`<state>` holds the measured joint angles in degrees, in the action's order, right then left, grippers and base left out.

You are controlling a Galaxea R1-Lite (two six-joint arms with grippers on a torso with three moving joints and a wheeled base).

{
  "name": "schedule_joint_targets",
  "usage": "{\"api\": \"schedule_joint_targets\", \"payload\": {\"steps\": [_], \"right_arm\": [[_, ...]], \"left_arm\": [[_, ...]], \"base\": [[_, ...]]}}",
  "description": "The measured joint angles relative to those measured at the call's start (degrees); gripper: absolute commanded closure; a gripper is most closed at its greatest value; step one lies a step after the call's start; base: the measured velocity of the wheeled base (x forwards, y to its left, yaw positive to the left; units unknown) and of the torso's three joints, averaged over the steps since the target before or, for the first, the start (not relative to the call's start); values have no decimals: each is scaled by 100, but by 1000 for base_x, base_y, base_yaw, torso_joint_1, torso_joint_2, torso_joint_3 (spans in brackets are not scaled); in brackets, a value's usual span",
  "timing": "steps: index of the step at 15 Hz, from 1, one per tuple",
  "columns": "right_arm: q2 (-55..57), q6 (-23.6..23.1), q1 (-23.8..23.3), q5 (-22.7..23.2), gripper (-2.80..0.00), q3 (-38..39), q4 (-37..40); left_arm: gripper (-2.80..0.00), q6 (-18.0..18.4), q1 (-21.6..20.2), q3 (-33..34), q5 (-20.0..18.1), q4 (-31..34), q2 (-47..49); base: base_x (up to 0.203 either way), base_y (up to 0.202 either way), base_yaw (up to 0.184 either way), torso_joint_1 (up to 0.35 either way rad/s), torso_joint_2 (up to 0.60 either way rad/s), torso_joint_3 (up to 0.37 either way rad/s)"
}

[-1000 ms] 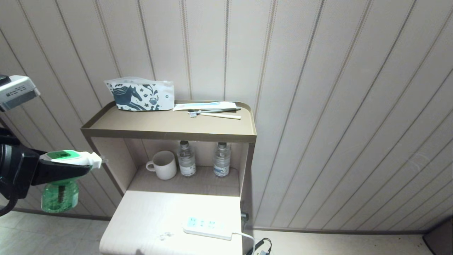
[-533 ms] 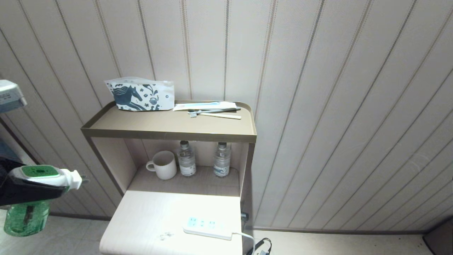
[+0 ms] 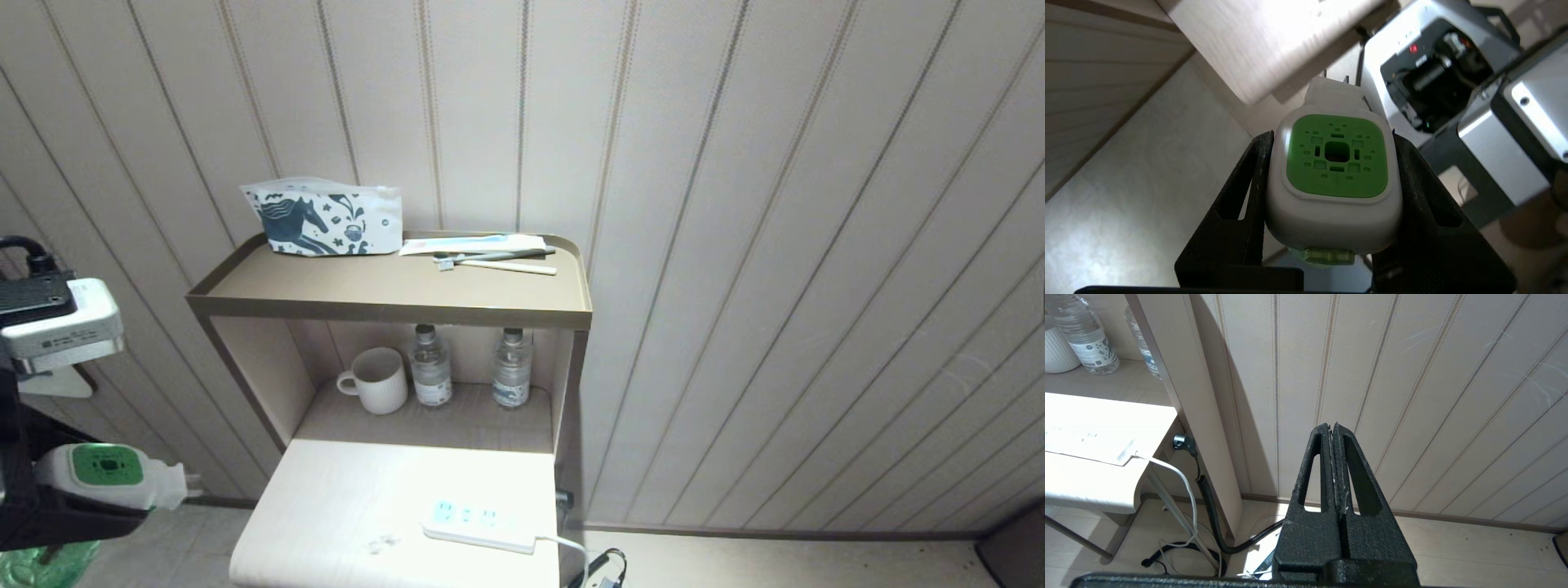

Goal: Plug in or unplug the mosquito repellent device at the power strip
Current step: Insert the plug into the socket

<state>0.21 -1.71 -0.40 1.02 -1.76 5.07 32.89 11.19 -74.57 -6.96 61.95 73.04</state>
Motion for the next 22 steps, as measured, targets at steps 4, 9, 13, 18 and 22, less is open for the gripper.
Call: {"api": "schedule_joint_targets", "payload": {"steps": [4,9,13,18,22], "right_arm": [[0,0,0,2,0,0,0],[0,2,0,2,0,0,0],[0,2,0,2,0,0,0],[0,0,0,2,0,0,0],[0,2,0,2,0,0,0]], "left_arm": [[0,369,331,-456,-127,311,656],[0,1803,705,-694,-1056,623,1366],[0,2885,1350,-385,-985,853,1575],[0,2888,2243,-252,-617,1246,2250],[0,1041,3094,-971,-986,1137,3113]], "base": [[0,0,0,0,0,0],[0,0,0,0,0,0],[0,0,0,0,0,0],[0,0,0,0,0,0],[0,0,0,0,0,0]]}}
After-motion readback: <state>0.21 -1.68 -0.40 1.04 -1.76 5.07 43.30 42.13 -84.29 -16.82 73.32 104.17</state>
